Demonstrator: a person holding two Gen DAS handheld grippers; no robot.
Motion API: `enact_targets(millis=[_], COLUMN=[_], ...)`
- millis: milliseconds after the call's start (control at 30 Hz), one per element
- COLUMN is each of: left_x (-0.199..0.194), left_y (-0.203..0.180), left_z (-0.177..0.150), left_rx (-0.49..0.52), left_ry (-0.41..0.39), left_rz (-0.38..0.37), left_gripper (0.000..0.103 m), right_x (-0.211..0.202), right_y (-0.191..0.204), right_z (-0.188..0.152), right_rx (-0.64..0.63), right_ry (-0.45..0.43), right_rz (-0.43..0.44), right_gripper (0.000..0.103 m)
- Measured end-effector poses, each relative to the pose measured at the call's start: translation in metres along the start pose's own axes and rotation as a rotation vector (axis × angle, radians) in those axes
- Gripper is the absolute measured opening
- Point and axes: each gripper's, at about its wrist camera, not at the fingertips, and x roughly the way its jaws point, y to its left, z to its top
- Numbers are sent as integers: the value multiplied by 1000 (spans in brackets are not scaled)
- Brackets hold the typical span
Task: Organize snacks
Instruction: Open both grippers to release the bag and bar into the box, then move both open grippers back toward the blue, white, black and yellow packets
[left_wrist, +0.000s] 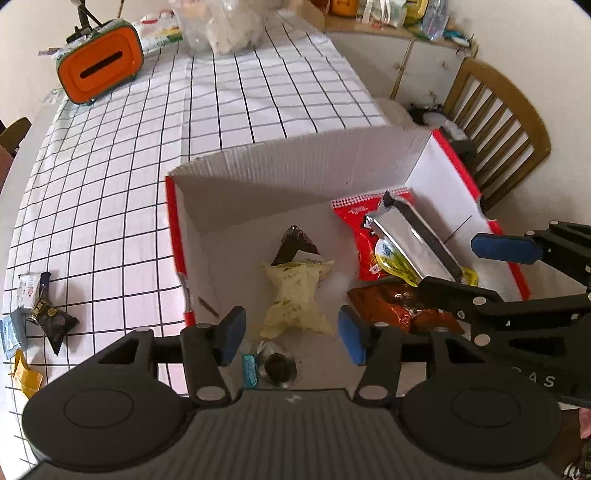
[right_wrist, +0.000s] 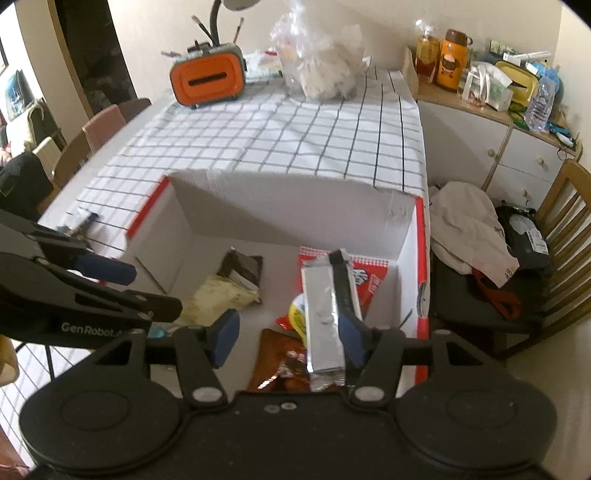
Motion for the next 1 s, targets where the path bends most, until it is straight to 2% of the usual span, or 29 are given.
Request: enact_targets(millis=[100, 300, 567, 1000], left_x=[-12, -35, -61, -88], left_y=[7, 24, 54, 121], left_z=[-4, -13, -28, -61], left_rx=[-3, 4, 7, 9], left_ry=[-36, -105, -191, -292], left_rz=[-8, -9, 5, 58], left_gripper=[61, 66, 76, 82], right_x=[-10, -25, -34, -24], right_y=[8, 26, 58, 129], right_z=[1, 4, 7, 15], right_rx=[8, 26, 25, 11], right_ry=[-25, -71, -110, -140], right_rz=[13, 36, 69, 140], right_gripper=[66, 76, 84, 85])
